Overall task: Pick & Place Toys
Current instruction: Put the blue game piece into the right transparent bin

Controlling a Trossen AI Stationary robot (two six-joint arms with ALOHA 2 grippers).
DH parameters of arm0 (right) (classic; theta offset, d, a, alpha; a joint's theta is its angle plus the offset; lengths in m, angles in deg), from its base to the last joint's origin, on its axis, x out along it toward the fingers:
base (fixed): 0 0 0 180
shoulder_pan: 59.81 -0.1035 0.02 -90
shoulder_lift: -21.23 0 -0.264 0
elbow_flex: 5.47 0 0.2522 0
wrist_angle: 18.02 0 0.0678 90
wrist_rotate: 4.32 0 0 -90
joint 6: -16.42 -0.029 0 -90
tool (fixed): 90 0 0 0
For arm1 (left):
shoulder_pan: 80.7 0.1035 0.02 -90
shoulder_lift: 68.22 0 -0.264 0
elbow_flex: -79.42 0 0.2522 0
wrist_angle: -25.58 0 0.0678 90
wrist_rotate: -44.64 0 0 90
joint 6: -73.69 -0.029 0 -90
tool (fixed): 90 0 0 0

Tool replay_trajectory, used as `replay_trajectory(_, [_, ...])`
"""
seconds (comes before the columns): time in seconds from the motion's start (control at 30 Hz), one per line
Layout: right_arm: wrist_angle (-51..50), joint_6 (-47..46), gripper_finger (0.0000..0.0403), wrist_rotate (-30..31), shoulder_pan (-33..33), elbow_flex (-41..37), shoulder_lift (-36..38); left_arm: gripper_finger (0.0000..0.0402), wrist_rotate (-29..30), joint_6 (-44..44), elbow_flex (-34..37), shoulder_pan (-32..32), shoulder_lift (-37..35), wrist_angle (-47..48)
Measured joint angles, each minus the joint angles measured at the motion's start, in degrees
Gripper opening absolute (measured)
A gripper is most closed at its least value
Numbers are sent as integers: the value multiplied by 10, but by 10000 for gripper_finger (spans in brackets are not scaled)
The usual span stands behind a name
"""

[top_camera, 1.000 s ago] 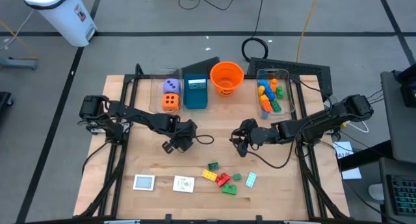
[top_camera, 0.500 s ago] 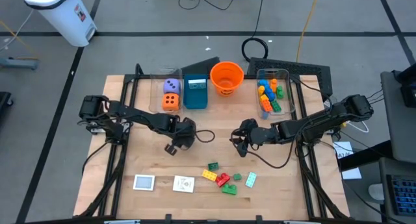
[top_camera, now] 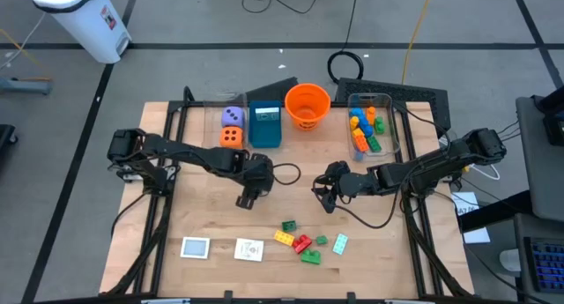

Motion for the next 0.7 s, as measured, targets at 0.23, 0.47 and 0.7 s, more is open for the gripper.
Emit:
replay_trajectory(0.23, [0,-2,166,0,0,0,0,276,-85,41,15,11,0,27])
replay_trajectory(0.47, [0,0,166,0,0,0,0,294,-72,62,67,19,0,21])
replay_trajectory(0.7, [0,0,166,0,0,0,0,294,-61,96,79,38,0,-18])
